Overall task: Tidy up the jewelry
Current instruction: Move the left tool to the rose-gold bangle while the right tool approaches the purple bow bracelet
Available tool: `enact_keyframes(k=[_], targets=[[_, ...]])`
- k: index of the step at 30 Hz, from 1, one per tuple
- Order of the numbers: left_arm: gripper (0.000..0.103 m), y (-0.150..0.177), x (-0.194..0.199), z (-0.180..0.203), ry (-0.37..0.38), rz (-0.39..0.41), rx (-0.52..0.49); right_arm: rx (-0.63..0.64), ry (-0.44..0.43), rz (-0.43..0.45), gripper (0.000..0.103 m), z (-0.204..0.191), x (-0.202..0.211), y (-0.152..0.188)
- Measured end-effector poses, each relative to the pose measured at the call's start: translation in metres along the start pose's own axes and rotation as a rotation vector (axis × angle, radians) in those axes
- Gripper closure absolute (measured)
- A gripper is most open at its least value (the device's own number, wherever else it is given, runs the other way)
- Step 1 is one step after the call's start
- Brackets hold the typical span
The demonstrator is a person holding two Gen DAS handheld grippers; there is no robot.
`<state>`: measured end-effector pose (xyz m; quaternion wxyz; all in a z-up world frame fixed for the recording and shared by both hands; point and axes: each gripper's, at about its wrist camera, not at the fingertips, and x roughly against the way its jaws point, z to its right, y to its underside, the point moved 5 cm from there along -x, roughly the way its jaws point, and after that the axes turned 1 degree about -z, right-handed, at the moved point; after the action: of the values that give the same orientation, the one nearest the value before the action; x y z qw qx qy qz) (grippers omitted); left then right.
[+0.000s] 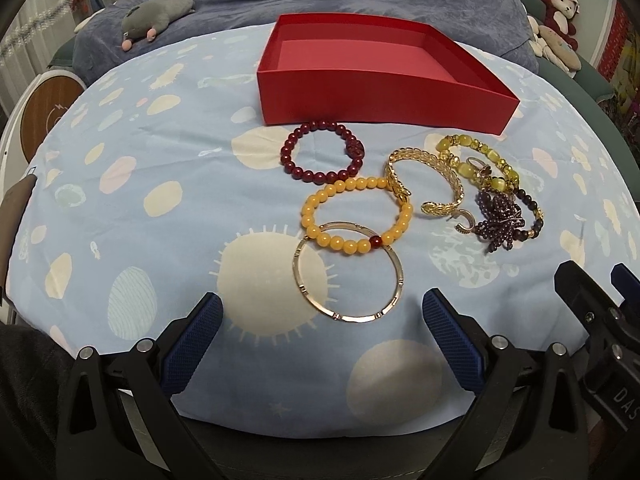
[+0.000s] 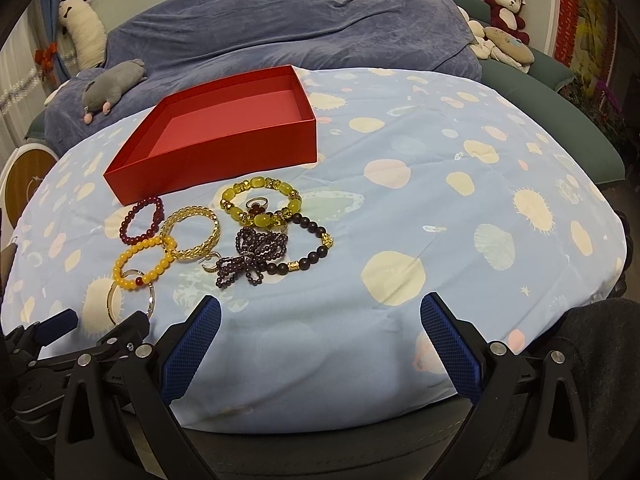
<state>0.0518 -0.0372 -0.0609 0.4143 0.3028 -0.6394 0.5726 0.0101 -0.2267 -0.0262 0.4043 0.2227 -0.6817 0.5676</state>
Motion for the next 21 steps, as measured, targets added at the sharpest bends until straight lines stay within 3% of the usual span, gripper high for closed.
enact_keyframes(k=[8,16,21], targets=[[0.018,-0.002,-0.008,0.008,-0.003,-0.024,-0.034,-0.023,-0.003,-0.020,0.007,0.003,-0.006,0.001],[0.048,-0.004,-0.001,0.009,0.031,0.009,-0.048,-0.018,-0.003,-0.025,0.007,0.003,-0.007,0.002],[0.049,-0.001,0.002,0.006,0.048,0.014,-0.055,-0.010,-0.010,-0.026,0.007,0.002,-0.006,0.002]])
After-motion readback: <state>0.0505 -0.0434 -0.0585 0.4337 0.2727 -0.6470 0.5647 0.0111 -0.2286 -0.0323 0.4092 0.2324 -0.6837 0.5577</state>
